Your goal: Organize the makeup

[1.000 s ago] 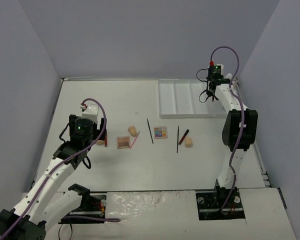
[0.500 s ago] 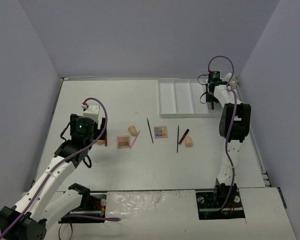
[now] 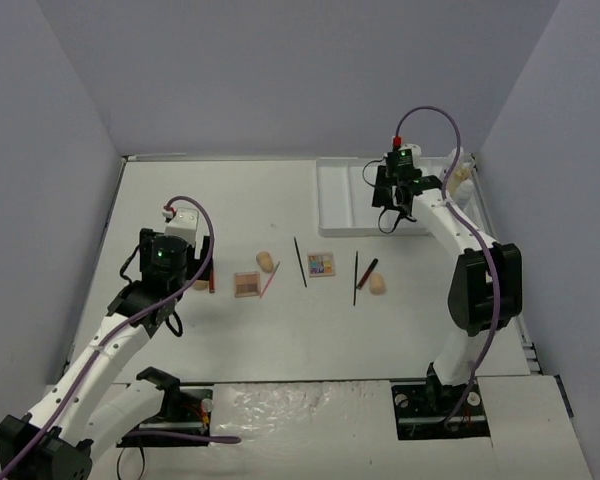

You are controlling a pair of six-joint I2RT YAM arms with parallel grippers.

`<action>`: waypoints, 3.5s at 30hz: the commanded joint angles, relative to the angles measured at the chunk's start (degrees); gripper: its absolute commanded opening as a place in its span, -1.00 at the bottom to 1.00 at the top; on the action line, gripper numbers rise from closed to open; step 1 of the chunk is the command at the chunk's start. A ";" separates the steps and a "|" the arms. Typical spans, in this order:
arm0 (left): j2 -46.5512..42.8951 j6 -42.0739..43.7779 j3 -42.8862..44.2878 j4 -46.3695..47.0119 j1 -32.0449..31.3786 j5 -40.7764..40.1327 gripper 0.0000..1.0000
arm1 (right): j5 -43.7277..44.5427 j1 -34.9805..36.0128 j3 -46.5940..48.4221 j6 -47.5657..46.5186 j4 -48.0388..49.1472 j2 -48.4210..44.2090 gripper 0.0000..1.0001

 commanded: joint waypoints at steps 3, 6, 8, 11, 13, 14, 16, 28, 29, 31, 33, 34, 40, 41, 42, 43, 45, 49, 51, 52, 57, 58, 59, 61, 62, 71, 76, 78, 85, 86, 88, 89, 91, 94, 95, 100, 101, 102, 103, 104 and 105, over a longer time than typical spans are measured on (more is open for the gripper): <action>-1.47 -0.01 2.70 2.16 -0.11 -1.08 0.94 | 2.39 9.33 -17.75 16.97 2.76 -9.86 0.05; -1.66 -0.20 2.61 2.05 -0.19 -0.86 0.94 | 1.29 11.27 -24.31 20.53 5.85 -11.89 0.04; -1.87 -0.32 2.70 2.02 -0.42 -0.73 0.94 | 2.12 12.50 -27.94 23.24 7.42 -12.61 0.03; -1.93 -0.38 2.70 1.88 -0.98 -0.84 0.94 | 3.58 13.28 -30.78 25.25 8.88 -13.30 0.02; -1.88 -0.33 2.70 1.88 -1.41 -0.86 0.94 | 3.75 13.21 -31.32 25.50 9.78 -12.81 0.01; -1.85 -0.29 2.70 1.87 -1.63 -0.82 0.94 | 3.80 13.21 -31.46 25.54 10.27 -12.44 0.00; -1.99 -0.22 2.70 1.80 -1.84 -0.89 0.94 | 3.87 13.21 -31.81 25.47 11.13 -11.58 -0.04; -3.02 -0.10 2.59 1.86 -2.50 -1.45 0.94 | 6.01 13.12 -32.41 25.39 13.32 -6.31 -0.53; -3.13 -0.04 2.53 1.80 -2.50 -1.51 0.94 | 6.07 13.12 -32.41 25.44 13.32 -6.02 -0.57; -3.23 -0.03 2.52 1.79 -2.50 -1.60 0.94 | 6.46 13.20 -32.34 25.31 13.32 -5.66 -0.69; -3.42 -0.02 2.35 1.70 -2.59 -1.70 0.94 | 6.70 13.13 -31.75 24.37 13.23 -5.83 -0.80; -3.48 0.03 2.35 1.70 -2.59 -1.70 0.94 | 6.75 13.18 -30.94 23.81 13.13 -6.54 -0.88; -3.78 0.05 2.35 1.71 -2.59 -1.52 0.94 | 7.79 12.43 -23.23 14.65 10.98 -11.55 -1.00; -3.86 0.02 2.35 1.74 -2.59 -1.48 0.94 | 7.51 11.48 -21.36 12.46 10.62 -11.95 -1.00; -3.93 -0.02 2.35 1.78 -2.59 -1.44 0.94 | 7.23 10.53 -19.48 10.26 10.27 -12.34 -1.00; -3.90 -0.22 2.35 1.69 -2.59 -1.38 0.94 | 6.26 8.87 -17.19 8.40 10.16 -12.41 -1.00; -3.77 -0.75 2.44 1.37 -2.59 -1.20 0.94 | 4.42 5.23 -13.13 3.52 10.13 -11.63 -1.00; -2.86 -3.76 3.86 -1.04 -2.51 -0.05 0.94 | 2.17 -1.46 -6.64 -8.79 11.12 -7.20 -1.00; -2.01 -5.49 4.50 -2.80 -2.59 0.43 0.94 | 1.85 -3.82 -3.41 -12.04 11.51 -4.18 -1.00; -1.34 -6.61 5.21 -4.14 -2.59 0.57 0.94 | 1.71 -5.12 -1.22 -15.16 11.56 -2.17 -1.00; 1.50 -11.59 8.98 -10.15 -2.59 0.41 0.94 | -0.18 -9.56 7.41 -22.02 12.28 5.76 -1.00; 1.89 -12.85 9.49 -11.19 -2.59 0.42 0.94 | -0.72 -10.02 8.46 -23.15 12.39 6.92 -1.00; 2.21 -13.53 9.73 -11.69 -2.58 0.51 0.94 | -1.59 -10.25 10.35 -23.88 12.63 9.14 -1.00; 2.65 -15.50 9.78 -12.67 -2.50 0.99 0.94 | -2.62 -10.26 12.42 -24.95 12.90 12.06 -1.00; 2.93 -16.55 9.67 -13.06 -2.50 1.37 0.94 | -2.90 -10.26 13.47 -25.34 12.96 13.60 -1.00; 6.19 -24.70 7.13 -14.38 -2.43 3.63 0.94 | -4.73 -10.19 18.66 -22.72 13.23 20.50 -0.21; 8.44 -26.73 6.76 -14.25 -2.41 3.80 0.90 | -4.91 -10.26 17.46 -20.19 13.15 13.05 0.17; 9.81 -27.50 6.64 -13.98 -2.40 4.05 0.83 | -5.46 -10.26 15.77 -17.74 12.87 8.00 0.33; 15.27 -27.83 7.45 -13.50 -2.26 4.04 0.46 | -12.43 -8.25 4.88 -7.48 13.84 -8.39 0.62; 16.37 -27.91 7.79 -13.50 -2.19 4.24 0.37 | -13.16 -7.78 3.15 -6.52 14.24 -10.41 0.63; 18.76 -28.48 8.35 -13.50 -2.04 5.09 0.21 | -14.49 -7.00 -0.07 -4.50 15.08 -14.30 0.63; 19.75 -28.95 8.43 -13.50 -2.01 5.49 0.13 | -15.03 -6.64 -2.04 -3.73 15.95 -15.90 0.63; 21.83 -29.92 8.45 -13.36 -1.97 5.86 0.01 | -15.83 -5.96 -6.39 -2.29 17.19 -18.70 0.64; 24.46 -30.67 8.17 -12.92 -1.73 5.70 -0.05 | -17.92 -5.36 -11.96 -0.41 19.23 -23.55 0.65; 25.11 -30.70 8.00 -12.61 -1.71 6.04 -0.07 | -18.37 -5.19 -12.99 0.20 19.53 -24.45 0.65; 29.87 -30.88 7.88 -10.19 -1.53 7.41 -0.18 | -19.66 -4.11 -16.80 0.38 19.83 -27.68 0.67; 30.76 -30.94 7.88 -9.67 -1.50 7.57 -0.20 | -19.76 -3.93 -17.42 0.26 19.92 -28.20 0.67; 31.21 -31.05 7.85 -9.24 -1.45 7.85 -0.21 | -19.77 -3.74 -18.05 0.13 20.09 -28.77 0.67; 31.77 -31.05 7.64 -8.44 -1.45 8.16 -0.22 | -19.84 -3.67 -18.40 0.02 20.13 -29.05 0.68; 32.32 -31.05 7.43 -7.65 -1.44 8.47 -0.23 | -19.91 -3.60 -18.75 -0.08 20.17 -29.32 0.68; 33.06 -31.11 7.41 -7.09 -1.39 8.64 -0.24 | -19.99 -3.58 -18.98 -0.23 20.12 -29.69 0.68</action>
